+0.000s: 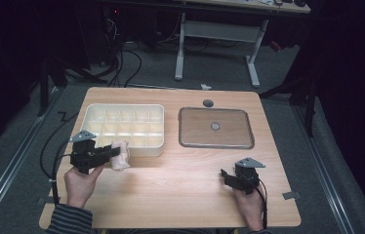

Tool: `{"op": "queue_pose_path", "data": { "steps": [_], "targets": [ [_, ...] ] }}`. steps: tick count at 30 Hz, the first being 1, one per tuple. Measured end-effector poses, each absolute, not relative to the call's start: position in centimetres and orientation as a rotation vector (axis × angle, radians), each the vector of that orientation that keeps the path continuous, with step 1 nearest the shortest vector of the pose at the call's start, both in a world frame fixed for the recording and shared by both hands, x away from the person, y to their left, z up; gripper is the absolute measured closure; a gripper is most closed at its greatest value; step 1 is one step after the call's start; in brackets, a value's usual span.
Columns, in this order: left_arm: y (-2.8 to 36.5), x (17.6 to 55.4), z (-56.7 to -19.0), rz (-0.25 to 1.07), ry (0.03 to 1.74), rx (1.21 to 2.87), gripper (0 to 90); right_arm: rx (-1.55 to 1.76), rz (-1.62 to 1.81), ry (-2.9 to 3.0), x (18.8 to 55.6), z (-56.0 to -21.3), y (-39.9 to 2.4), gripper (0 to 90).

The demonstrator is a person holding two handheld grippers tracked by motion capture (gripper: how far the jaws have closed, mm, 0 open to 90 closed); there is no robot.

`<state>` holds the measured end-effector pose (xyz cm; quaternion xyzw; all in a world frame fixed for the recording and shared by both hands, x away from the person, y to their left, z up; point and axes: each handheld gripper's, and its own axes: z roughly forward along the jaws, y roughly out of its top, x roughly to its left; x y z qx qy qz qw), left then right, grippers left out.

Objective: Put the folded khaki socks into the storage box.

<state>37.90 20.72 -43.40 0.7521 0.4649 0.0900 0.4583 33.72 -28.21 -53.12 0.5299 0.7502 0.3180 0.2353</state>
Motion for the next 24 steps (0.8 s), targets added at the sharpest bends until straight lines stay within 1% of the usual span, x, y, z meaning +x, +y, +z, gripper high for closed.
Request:
{"op": "queue_pose_path", "data": {
  "steps": [24],
  "targets": [
    [19.9, 40.1, -42.0, 0.242, 1.114, 1.896, 71.8, 1.452, 0.872, 2.058, 33.7, -53.1, -28.2, 35.1]
  ]
}}
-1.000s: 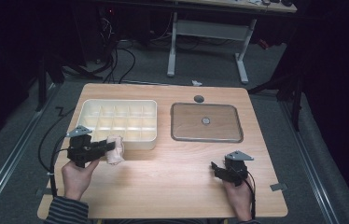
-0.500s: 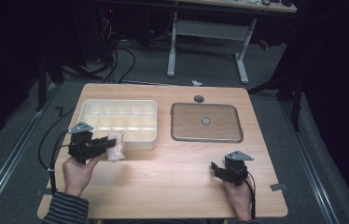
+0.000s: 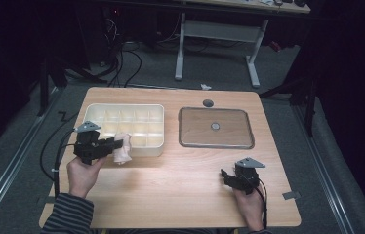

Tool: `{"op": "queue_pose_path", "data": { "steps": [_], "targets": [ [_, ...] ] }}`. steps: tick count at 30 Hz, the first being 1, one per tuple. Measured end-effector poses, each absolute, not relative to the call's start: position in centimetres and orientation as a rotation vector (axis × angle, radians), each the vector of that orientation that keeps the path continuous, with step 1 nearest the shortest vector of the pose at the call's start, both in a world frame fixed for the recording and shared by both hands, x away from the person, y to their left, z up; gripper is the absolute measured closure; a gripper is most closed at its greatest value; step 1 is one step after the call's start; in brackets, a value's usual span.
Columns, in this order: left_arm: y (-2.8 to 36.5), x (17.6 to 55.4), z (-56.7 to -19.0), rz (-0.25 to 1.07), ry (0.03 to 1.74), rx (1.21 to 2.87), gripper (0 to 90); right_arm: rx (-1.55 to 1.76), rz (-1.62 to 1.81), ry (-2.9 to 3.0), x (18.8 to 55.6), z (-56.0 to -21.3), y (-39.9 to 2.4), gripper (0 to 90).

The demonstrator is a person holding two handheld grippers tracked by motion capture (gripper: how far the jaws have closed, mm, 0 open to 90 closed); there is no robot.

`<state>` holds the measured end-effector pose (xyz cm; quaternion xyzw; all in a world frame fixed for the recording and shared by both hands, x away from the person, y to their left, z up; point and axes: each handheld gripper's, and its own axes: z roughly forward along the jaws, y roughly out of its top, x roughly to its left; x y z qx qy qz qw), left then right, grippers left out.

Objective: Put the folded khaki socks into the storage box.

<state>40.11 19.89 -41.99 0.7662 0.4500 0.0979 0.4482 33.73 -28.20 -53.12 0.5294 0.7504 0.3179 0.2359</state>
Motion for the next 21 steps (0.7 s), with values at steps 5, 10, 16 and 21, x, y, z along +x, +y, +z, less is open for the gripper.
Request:
{"op": "queue_pose_path", "data": {
  "steps": [5, 10, 16, 21],
  "targets": [
    [19.7, 40.8, -41.6, 0.241, 1.109, 1.899, 71.8, 1.453, 0.872, 2.058, 33.7, -53.1, -28.2, 35.1],
    [19.7, 41.4, -41.4, 0.243, 1.109, 1.908, 71.8, 1.452, 0.872, 2.058, 33.7, -53.1, -28.2, 35.1],
    [19.8, 42.2, -41.5, 0.231, 1.125, 1.905, 71.8, 1.452, 0.872, 2.058, 33.7, -53.1, -28.2, 35.2],
    [19.6, 42.8, -41.5, 0.242, 1.123, 1.929, 71.7, 1.452, 0.872, 2.058, 33.7, -53.1, -28.2, 35.1]
  ]
}}
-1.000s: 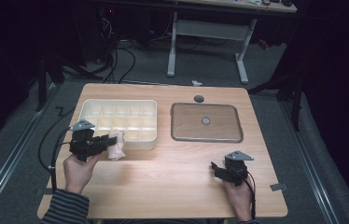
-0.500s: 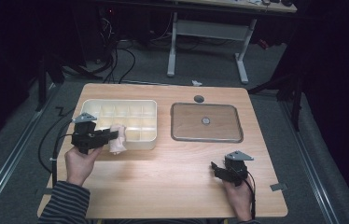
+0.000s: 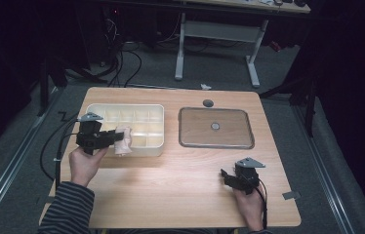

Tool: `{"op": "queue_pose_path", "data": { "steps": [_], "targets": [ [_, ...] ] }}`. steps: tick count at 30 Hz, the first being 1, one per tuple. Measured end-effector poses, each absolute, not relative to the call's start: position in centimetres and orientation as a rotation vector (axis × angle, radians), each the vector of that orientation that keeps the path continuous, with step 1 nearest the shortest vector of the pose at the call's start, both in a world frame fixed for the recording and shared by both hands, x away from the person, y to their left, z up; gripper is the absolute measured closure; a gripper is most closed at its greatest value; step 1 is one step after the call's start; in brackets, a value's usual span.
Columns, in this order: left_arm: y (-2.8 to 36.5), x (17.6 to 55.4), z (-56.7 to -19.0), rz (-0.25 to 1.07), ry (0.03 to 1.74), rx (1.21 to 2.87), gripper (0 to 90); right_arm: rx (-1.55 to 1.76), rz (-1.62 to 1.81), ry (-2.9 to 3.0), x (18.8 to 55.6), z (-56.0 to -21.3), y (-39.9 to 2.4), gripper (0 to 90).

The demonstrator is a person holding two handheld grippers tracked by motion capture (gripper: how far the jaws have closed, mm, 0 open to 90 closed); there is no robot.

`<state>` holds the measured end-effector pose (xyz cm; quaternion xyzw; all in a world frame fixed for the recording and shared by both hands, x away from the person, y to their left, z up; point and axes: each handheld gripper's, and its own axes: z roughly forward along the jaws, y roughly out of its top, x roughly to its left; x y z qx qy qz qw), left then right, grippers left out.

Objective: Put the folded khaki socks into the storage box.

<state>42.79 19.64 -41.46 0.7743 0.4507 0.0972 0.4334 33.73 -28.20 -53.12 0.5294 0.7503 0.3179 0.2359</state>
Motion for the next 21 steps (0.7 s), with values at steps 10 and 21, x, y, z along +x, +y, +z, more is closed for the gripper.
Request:
{"op": "queue_pose_path", "data": {
  "steps": [10, 21],
  "targets": [
    [19.3, 44.0, -41.6, 0.241, 1.115, 1.96, 71.8, 1.45, 0.872, 2.059, 33.7, -53.1, -28.2, 35.1],
    [19.4, 45.5, -41.7, 0.227, 1.117, 1.956, 71.9, 1.451, 0.872, 2.058, 33.7, -53.1, -28.2, 35.2]
  ]
}}
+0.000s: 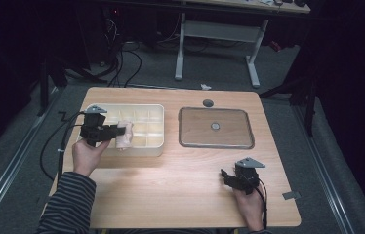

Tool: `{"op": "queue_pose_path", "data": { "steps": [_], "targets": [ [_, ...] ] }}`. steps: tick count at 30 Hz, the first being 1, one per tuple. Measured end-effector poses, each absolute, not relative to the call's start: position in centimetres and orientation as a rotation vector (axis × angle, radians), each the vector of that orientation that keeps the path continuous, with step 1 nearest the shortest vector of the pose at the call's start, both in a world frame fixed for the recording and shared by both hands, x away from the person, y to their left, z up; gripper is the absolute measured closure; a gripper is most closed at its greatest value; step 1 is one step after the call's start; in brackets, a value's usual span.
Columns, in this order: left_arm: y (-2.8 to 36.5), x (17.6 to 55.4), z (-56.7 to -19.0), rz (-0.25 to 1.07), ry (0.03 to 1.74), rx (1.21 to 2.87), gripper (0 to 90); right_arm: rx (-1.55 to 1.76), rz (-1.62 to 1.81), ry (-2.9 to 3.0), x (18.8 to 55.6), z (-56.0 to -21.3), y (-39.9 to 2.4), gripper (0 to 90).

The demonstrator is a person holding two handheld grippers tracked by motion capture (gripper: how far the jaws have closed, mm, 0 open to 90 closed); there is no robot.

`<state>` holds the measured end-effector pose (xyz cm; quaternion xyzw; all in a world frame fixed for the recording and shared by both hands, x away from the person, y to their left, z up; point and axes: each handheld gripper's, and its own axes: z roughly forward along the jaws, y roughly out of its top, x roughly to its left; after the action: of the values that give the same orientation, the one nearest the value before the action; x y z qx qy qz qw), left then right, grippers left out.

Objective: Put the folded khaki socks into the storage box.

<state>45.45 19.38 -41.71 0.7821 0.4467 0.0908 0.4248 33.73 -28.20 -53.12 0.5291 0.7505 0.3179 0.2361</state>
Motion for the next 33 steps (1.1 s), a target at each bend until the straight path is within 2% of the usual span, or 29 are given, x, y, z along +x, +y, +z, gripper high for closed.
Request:
{"op": "queue_pose_path", "data": {
  "steps": [33],
  "targets": [
    [19.6, 47.8, -44.4, 0.231, 1.166, 2.015, 72.1, 1.453, 0.871, 2.057, 33.7, -53.1, -28.2, 35.1]
  ]
}}
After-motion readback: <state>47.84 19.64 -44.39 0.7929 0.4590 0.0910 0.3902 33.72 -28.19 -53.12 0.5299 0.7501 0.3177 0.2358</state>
